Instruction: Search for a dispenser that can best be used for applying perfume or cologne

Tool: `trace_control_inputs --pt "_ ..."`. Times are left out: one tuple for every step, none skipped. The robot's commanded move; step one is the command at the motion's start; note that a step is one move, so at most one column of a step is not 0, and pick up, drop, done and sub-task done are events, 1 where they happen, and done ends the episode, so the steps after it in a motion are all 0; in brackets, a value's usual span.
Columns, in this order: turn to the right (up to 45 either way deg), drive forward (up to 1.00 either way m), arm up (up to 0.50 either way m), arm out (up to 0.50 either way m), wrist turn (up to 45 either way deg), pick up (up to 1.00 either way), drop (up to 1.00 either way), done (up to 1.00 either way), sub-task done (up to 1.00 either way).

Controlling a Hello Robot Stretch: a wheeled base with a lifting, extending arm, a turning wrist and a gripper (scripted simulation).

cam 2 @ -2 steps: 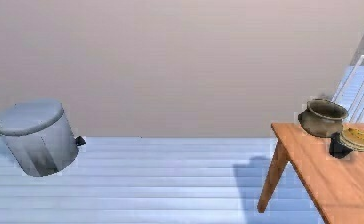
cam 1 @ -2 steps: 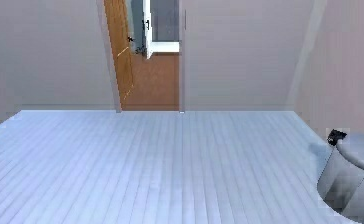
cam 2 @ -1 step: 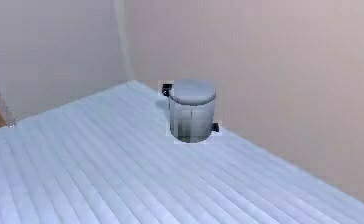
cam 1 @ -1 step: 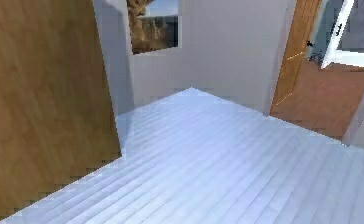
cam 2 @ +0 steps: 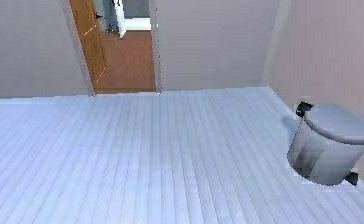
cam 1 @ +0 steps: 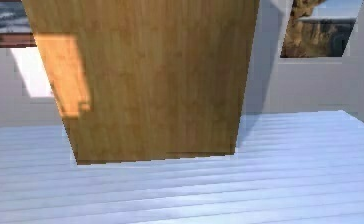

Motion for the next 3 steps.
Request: trace_control_inputs --pt "0.0 0.30 0.00 0.00 0.0 0.00 0.00 0.00 0.00" --pt "-45.0 0.00 0.00 0.00 0.0 0.00 0.00 0.00 0.00" --pt "-12.0 0.00 0.00 0.00 0.0 0.00 0.00 0.00 0.00"
